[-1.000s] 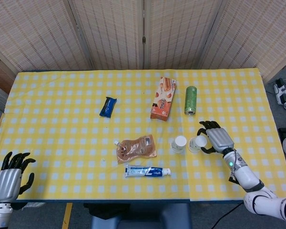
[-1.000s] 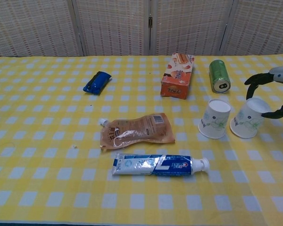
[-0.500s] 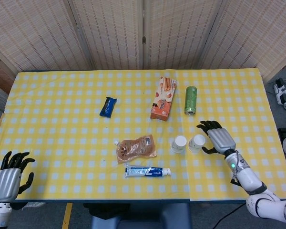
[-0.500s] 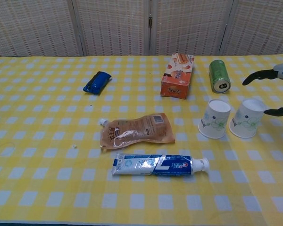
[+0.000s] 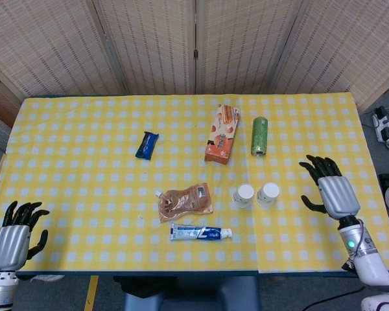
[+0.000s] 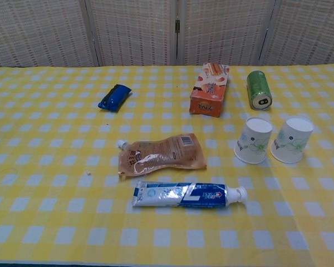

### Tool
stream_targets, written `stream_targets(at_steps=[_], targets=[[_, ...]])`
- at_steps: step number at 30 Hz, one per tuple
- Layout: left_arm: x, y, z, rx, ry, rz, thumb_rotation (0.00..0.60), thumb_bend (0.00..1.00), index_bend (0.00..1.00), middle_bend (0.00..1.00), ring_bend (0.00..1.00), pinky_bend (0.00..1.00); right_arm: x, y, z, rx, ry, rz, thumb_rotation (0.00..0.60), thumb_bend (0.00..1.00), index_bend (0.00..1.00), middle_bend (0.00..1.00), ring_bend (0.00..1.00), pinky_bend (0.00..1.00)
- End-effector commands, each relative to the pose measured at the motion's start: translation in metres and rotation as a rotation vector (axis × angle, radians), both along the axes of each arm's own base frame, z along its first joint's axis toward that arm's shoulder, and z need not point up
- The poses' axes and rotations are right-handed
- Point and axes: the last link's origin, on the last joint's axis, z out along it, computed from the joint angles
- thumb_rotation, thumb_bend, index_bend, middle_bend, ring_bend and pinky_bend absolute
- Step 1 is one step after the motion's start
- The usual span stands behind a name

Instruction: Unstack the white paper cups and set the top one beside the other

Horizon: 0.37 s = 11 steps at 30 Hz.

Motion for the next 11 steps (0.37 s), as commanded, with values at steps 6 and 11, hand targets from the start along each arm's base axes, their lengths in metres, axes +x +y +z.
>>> stream_targets(at_steps=[6, 11], targets=[[0.007, 0.004, -0.002, 0.024, 0.002, -0.042, 0.6, 0.51, 0.29, 0.2, 0.15, 0.0, -0.033, 0.077, 0.024, -0.128, -0.019, 0.0, 0.6, 0.35, 0.06, 0.0, 0.0, 0.0], [0.01, 0.009, -0.006, 0.021, 0.007, -0.041, 0.6, 0.51, 0.29, 0.19, 0.14, 0.0, -0.036, 0.091, 0.023, -0.144, -0.048, 0.009, 0.6, 0.35, 0.06, 0.0, 0.0, 0.0]])
